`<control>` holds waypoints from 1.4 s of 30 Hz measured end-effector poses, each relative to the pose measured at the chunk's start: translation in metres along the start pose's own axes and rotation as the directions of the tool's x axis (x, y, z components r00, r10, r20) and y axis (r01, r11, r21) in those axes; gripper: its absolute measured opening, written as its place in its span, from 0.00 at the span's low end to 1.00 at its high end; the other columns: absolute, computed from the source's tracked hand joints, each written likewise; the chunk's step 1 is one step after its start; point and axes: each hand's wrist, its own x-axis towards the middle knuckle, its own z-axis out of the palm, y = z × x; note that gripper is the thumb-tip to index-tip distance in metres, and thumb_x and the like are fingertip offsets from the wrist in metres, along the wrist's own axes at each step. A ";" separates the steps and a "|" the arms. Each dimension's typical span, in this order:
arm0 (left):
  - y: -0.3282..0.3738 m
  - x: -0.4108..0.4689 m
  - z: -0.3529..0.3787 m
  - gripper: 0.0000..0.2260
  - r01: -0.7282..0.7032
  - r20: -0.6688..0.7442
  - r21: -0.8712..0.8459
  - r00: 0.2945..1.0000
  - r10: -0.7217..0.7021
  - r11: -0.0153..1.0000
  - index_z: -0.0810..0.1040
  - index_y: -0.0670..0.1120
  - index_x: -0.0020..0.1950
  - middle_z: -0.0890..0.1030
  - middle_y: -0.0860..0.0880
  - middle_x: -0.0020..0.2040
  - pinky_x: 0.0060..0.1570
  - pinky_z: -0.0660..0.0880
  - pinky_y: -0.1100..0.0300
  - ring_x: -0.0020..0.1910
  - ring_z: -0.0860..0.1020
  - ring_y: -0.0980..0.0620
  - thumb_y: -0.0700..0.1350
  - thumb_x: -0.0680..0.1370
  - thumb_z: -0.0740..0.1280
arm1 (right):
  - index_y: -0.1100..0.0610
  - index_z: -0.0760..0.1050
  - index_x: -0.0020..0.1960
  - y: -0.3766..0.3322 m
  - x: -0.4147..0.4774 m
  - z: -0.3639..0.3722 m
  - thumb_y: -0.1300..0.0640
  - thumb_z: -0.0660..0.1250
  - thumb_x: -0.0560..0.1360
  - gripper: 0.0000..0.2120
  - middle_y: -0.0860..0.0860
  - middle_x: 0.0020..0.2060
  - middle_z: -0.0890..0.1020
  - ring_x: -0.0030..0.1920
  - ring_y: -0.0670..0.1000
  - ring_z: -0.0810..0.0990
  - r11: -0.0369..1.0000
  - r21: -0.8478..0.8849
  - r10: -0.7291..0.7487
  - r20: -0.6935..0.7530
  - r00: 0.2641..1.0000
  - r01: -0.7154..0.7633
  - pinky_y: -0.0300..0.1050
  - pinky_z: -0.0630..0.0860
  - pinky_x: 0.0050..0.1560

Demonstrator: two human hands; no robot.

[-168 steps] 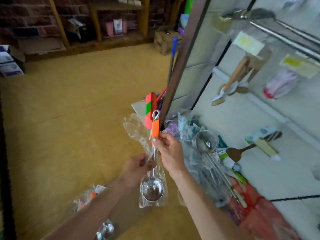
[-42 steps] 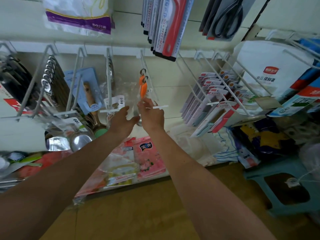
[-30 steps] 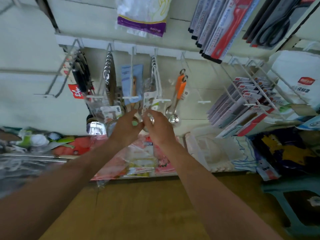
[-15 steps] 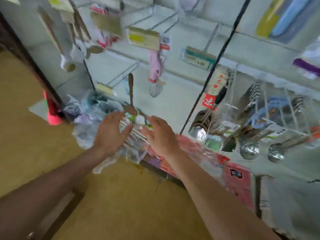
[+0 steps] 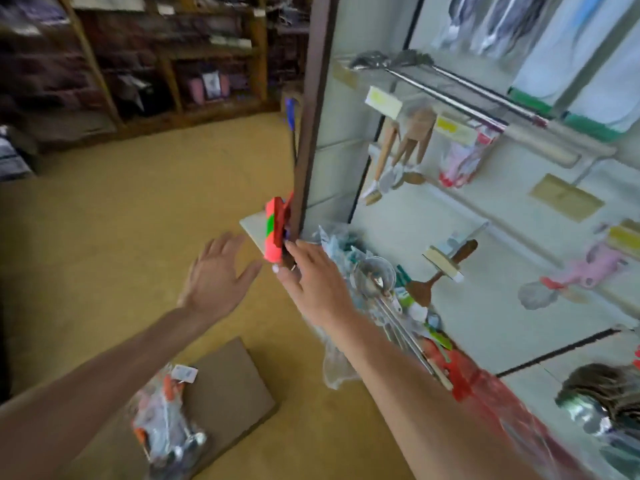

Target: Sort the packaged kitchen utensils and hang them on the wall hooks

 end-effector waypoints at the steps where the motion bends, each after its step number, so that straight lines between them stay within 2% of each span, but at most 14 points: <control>1: -0.017 0.004 -0.015 0.27 0.019 -0.015 0.015 1.000 -0.019 1.000 0.66 0.46 0.75 0.68 0.44 0.73 0.66 0.67 0.45 0.72 0.65 0.42 0.56 0.79 0.64 | 0.54 0.63 0.77 -0.019 0.013 0.007 0.35 0.47 0.79 0.34 0.54 0.75 0.66 0.75 0.55 0.63 1.000 -0.005 -0.017 0.020 1.000 0.017 0.53 0.62 0.73; 3: -0.049 0.011 -0.044 0.28 0.063 -0.031 0.025 0.998 -0.063 0.998 0.64 0.47 0.76 0.67 0.45 0.74 0.67 0.67 0.45 0.73 0.63 0.44 0.58 0.79 0.62 | 0.54 0.63 0.77 -0.055 0.035 0.019 0.34 0.45 0.79 0.35 0.54 0.75 0.66 0.75 0.54 0.62 0.998 -0.010 -0.061 0.033 0.998 0.062 0.53 0.61 0.74; 8: -0.119 0.013 -0.100 0.29 0.146 -0.069 0.033 0.987 -0.144 0.989 0.62 0.48 0.77 0.66 0.46 0.75 0.69 0.65 0.46 0.74 0.63 0.45 0.60 0.79 0.60 | 0.55 0.62 0.77 -0.129 0.086 0.053 0.38 0.52 0.82 0.30 0.54 0.76 0.65 0.76 0.54 0.61 0.988 -0.010 -0.156 0.052 0.986 0.156 0.53 0.60 0.75; 15: -0.214 -0.015 -0.113 0.29 0.278 -0.133 0.067 0.954 -0.268 0.958 0.62 0.48 0.77 0.66 0.47 0.75 0.71 0.63 0.48 0.74 0.62 0.46 0.61 0.79 0.60 | 0.55 0.62 0.77 -0.192 0.115 0.144 0.31 0.39 0.76 0.40 0.55 0.76 0.65 0.76 0.55 0.61 0.967 0.036 -0.255 0.125 0.959 0.252 0.54 0.61 0.74; 21: -0.269 -0.054 -0.068 0.30 0.393 -0.198 0.048 0.905 -0.377 0.918 0.61 0.50 0.77 0.65 0.49 0.76 0.72 0.62 0.49 0.75 0.61 0.47 0.63 0.79 0.59 | 0.54 0.61 0.78 -0.187 0.095 0.227 0.32 0.41 0.77 0.38 0.53 0.76 0.64 0.77 0.52 0.59 0.934 0.094 -0.356 0.178 0.918 0.344 0.49 0.58 0.75; 26: -0.293 -0.084 0.003 0.30 0.460 -0.262 0.013 0.859 -0.441 0.888 0.61 0.50 0.77 0.64 0.49 0.76 0.73 0.61 0.49 0.75 0.60 0.47 0.62 0.79 0.59 | 0.53 0.60 0.78 -0.139 0.077 0.296 0.33 0.43 0.77 0.37 0.52 0.77 0.63 0.77 0.51 0.58 0.901 0.104 -0.434 0.204 0.878 0.421 0.48 0.57 0.75; 31: -0.315 -0.126 0.081 0.29 0.517 -0.263 -0.015 0.824 -0.502 0.856 0.62 0.49 0.77 0.66 0.49 0.75 0.72 0.61 0.50 0.75 0.61 0.47 0.61 0.80 0.59 | 0.55 0.61 0.77 -0.097 0.054 0.363 0.38 0.51 0.81 0.31 0.52 0.75 0.66 0.76 0.51 0.61 0.889 0.132 -0.458 0.236 0.857 0.439 0.48 0.60 0.74; 33: -0.329 -0.143 0.112 0.28 0.559 -0.224 -0.031 0.804 -0.551 0.829 0.63 0.49 0.76 0.69 0.48 0.73 0.70 0.64 0.51 0.73 0.65 0.46 0.60 0.80 0.60 | 0.55 0.62 0.77 -0.087 0.047 0.391 0.40 0.53 0.82 0.29 0.51 0.74 0.69 0.74 0.51 0.64 0.899 0.158 -0.437 0.249 0.864 0.409 0.47 0.62 0.72; 36: -0.359 -0.170 0.160 0.24 0.681 -0.099 -0.096 0.719 -0.688 0.726 0.67 0.48 0.74 0.75 0.45 0.67 0.61 0.73 0.50 0.63 0.75 0.45 0.57 0.80 0.61 | 0.56 0.65 0.76 -0.076 0.035 0.440 0.42 0.56 0.82 0.27 0.52 0.71 0.72 0.71 0.52 0.69 0.925 0.210 -0.368 0.290 0.883 0.317 0.47 0.67 0.68; 39: -0.388 -0.205 0.210 0.21 0.790 0.027 -0.078 0.612 -0.791 0.609 0.72 0.48 0.70 0.79 0.45 0.63 0.54 0.77 0.51 0.56 0.80 0.45 0.55 0.80 0.63 | 0.56 0.68 0.74 -0.060 0.026 0.500 0.42 0.59 0.81 0.27 0.53 0.68 0.75 0.68 0.54 0.73 0.966 0.243 -0.176 0.372 0.911 0.088 0.47 0.71 0.64; 42: -0.412 -0.241 0.261 0.19 0.850 0.146 -0.024 0.524 -0.839 0.526 0.74 0.48 0.67 0.82 0.48 0.56 0.47 0.79 0.54 0.47 0.81 0.49 0.54 0.79 0.65 | 0.55 0.73 0.69 -0.041 0.016 0.562 0.43 0.64 0.79 0.23 0.54 0.62 0.81 0.61 0.55 0.79 0.965 0.221 0.030 0.450 0.893 -0.144 0.50 0.75 0.60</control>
